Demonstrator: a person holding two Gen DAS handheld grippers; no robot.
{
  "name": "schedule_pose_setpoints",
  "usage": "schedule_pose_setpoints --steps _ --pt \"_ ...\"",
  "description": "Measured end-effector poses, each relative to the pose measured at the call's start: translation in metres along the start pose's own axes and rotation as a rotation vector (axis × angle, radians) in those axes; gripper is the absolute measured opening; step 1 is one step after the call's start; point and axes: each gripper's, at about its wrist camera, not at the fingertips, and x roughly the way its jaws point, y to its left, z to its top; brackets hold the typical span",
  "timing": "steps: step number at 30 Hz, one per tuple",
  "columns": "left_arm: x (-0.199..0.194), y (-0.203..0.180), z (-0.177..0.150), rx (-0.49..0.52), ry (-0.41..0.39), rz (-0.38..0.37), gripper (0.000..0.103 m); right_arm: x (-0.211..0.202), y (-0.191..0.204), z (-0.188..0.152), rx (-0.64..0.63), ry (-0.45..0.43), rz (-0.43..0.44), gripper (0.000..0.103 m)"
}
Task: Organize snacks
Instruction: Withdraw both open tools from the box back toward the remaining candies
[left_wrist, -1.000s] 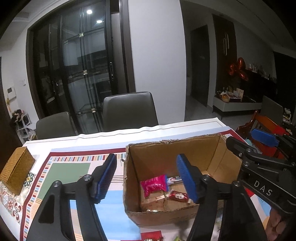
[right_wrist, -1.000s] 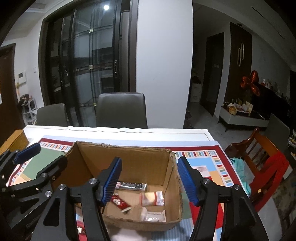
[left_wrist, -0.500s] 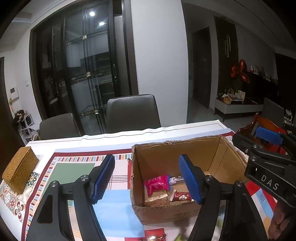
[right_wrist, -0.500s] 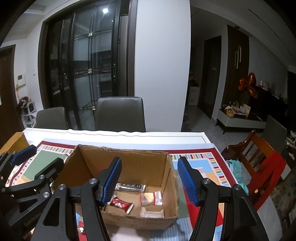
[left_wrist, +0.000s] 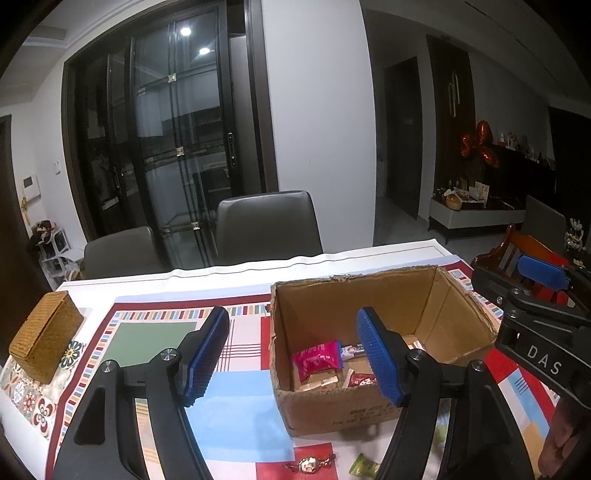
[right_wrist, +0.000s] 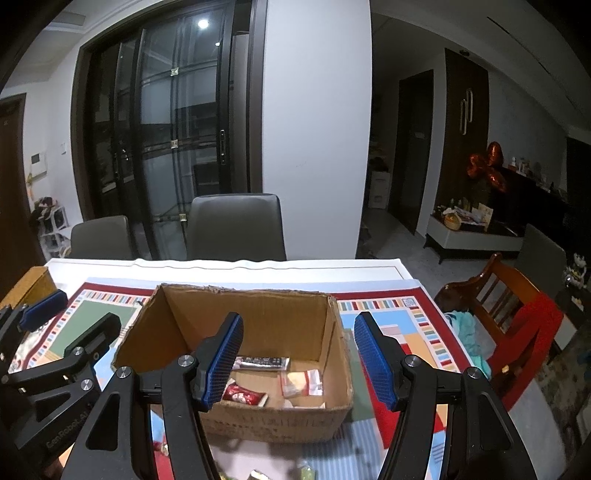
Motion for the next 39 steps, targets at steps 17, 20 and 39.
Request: schedule_pose_setpoints --steps 17,20,39 --pt "-0.014 0.001 -0.023 0.015 0.023 -0.017 0.071 -0.011 -0.004 -0.032 0.049 0.067 -0.047 0.064" --pt "-0.016 0.0 -0.027 0.018 0.027 -0.019 0.071 -0.011 -0.003 -0.037 0.052 0.081 -0.05 0.064" --pt "-0.008 0.007 -0.068 0.032 0.098 -0.019 0.07 -0.006 0.012 -0.083 0.084 0.204 -0.074 0.064"
